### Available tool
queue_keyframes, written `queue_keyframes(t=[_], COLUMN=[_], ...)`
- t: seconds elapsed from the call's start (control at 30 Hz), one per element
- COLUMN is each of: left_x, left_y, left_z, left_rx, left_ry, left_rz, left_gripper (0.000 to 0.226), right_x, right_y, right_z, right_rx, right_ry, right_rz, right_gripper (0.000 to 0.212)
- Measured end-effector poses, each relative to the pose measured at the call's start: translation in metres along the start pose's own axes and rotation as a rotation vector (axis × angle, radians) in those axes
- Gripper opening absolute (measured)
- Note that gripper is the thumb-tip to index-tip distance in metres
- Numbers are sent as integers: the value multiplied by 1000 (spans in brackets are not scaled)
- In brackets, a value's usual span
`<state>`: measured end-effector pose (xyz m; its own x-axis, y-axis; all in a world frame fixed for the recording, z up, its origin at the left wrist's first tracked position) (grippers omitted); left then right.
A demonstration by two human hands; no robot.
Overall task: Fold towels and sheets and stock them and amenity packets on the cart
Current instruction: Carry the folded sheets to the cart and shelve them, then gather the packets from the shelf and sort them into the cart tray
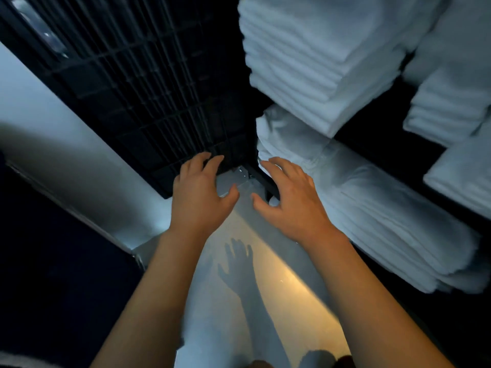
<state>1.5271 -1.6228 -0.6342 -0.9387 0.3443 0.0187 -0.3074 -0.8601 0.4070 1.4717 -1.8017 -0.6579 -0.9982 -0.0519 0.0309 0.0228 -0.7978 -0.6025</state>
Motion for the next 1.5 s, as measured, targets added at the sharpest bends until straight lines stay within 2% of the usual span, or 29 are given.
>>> queue_keyframes(t=[0.37,0.73,1.17,1.5], left_x=[26,74,222,396], left_y=[77,103,121,105], left_z=[252,466,664,728], left_rx=[25,-30,-270,-401], left_ry=[107,341,612,830], left_rz=[21,78,264,525], left_gripper=[59,54,55,57], right_x=[3,-15,27,97], right_y=[-185,-362,-573,-715], right_z=[189,322,411,374], right_rx=[-8,-4,-69,-112], right_ry=[8,43,72,-23], right_rz=[64,363,797,1150], right_gripper=[65,62,66,59])
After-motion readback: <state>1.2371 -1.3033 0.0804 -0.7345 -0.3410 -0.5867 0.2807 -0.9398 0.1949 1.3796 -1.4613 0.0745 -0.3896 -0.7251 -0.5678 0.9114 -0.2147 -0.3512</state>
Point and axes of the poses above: each hand's wrist, its own x-axis away from the middle knuckle, its own z-axis out of the back of the hand, y = z × x, the point moved 6 cm from there along -x, towards the middle knuckle, and after that the axes turned 13 degrees about -y, right-handed, at the moved point
